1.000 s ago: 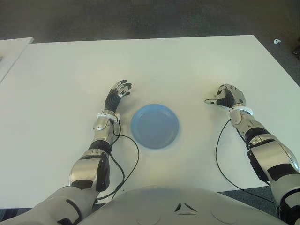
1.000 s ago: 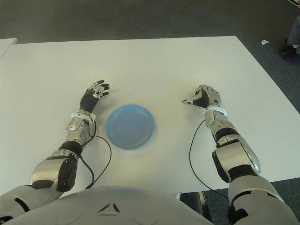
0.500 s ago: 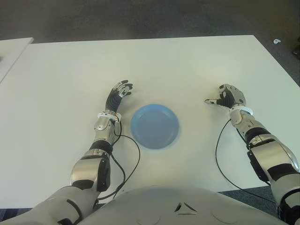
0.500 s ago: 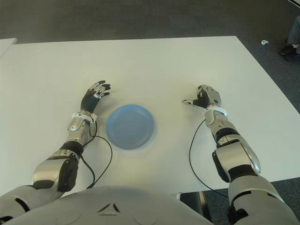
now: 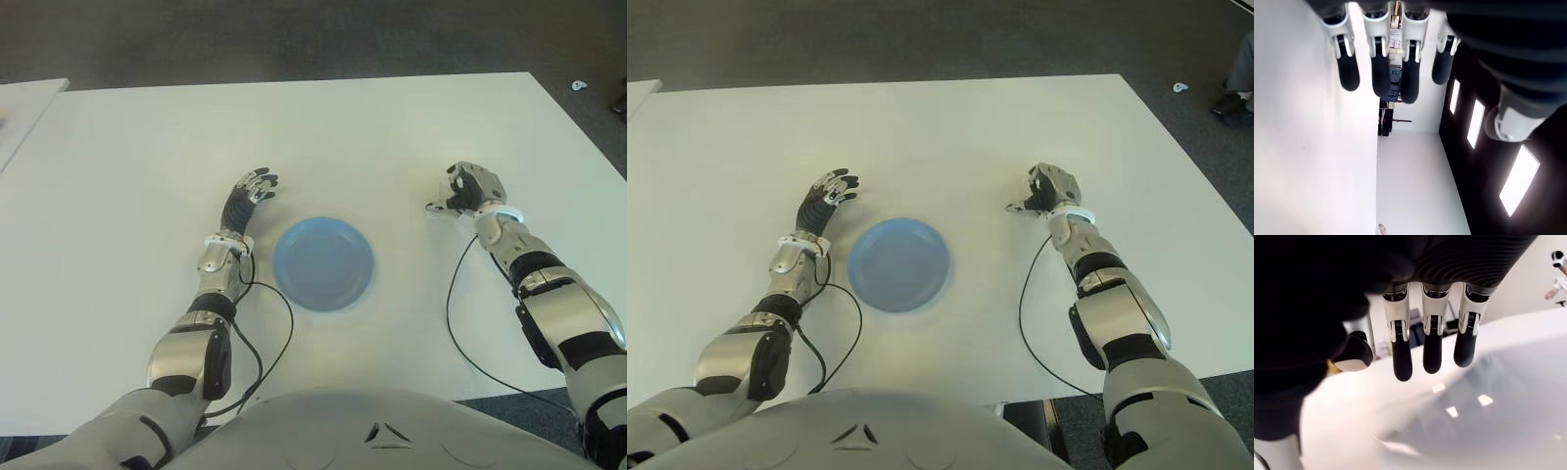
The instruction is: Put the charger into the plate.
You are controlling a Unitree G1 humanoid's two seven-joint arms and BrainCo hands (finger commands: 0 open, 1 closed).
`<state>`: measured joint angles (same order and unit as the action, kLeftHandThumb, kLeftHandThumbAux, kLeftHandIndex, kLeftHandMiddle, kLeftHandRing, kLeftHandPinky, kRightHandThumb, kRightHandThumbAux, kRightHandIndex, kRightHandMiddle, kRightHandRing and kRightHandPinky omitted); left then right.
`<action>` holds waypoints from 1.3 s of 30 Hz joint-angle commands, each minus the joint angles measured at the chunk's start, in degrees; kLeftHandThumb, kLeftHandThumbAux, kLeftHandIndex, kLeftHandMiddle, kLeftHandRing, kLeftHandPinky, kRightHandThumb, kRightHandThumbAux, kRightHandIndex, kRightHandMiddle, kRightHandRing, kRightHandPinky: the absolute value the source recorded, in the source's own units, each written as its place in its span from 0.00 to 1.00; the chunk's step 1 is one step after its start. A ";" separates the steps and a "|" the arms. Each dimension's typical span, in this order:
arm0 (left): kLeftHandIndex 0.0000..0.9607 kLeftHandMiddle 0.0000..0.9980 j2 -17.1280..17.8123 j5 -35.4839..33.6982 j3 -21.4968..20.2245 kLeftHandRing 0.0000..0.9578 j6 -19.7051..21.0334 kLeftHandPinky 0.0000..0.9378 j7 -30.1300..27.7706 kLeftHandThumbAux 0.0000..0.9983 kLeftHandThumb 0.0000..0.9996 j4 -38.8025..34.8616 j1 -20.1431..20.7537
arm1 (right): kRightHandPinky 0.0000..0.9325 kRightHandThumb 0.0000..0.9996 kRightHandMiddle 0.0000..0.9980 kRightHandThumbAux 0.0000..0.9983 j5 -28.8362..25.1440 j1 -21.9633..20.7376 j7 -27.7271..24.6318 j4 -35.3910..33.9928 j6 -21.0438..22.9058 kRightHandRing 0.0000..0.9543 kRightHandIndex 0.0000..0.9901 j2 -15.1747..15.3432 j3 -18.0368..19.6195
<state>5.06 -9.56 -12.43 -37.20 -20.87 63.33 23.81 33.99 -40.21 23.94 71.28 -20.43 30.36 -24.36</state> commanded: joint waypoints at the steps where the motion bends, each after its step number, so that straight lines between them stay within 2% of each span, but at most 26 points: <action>1: 0.25 0.30 -0.15 0.20 0.19 0.28 1.23 0.29 -0.65 0.52 0.00 1.43 -0.71 | 0.95 0.98 0.92 0.70 0.82 -1.24 1.09 -1.37 -2.84 0.94 0.90 -0.11 -0.15; 8: 0.25 0.30 -0.20 0.38 0.28 0.29 1.03 0.30 -0.60 0.53 0.00 1.46 -0.69 | 0.96 0.98 0.94 0.70 0.91 -2.85 4.40 -4.10 -7.24 0.95 0.91 0.30 0.64; 15: 0.25 0.30 -0.35 0.50 0.35 0.29 0.81 0.29 -0.41 0.53 0.00 1.49 -0.66 | 0.97 0.99 0.95 0.69 1.60 -2.39 7.30 -8.24 -9.43 0.96 0.92 0.29 0.87; 28: 0.25 0.31 -0.41 0.71 0.48 0.30 1.15 0.30 -0.31 0.52 0.00 1.67 -0.56 | 0.98 0.99 1.00 0.68 1.31 -2.55 7.07 -9.27 -10.68 0.99 0.96 0.45 1.73; 39: 0.24 0.32 -0.40 0.64 0.37 0.32 1.22 0.32 -0.93 0.52 0.00 1.87 -0.39 | 0.97 1.00 0.98 0.67 0.63 -2.34 6.26 -10.04 -11.15 0.97 0.95 0.23 3.29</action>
<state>4.93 -9.16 -12.37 -37.36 -21.08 63.59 24.05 34.85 -43.09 30.93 61.66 -30.75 30.63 -21.45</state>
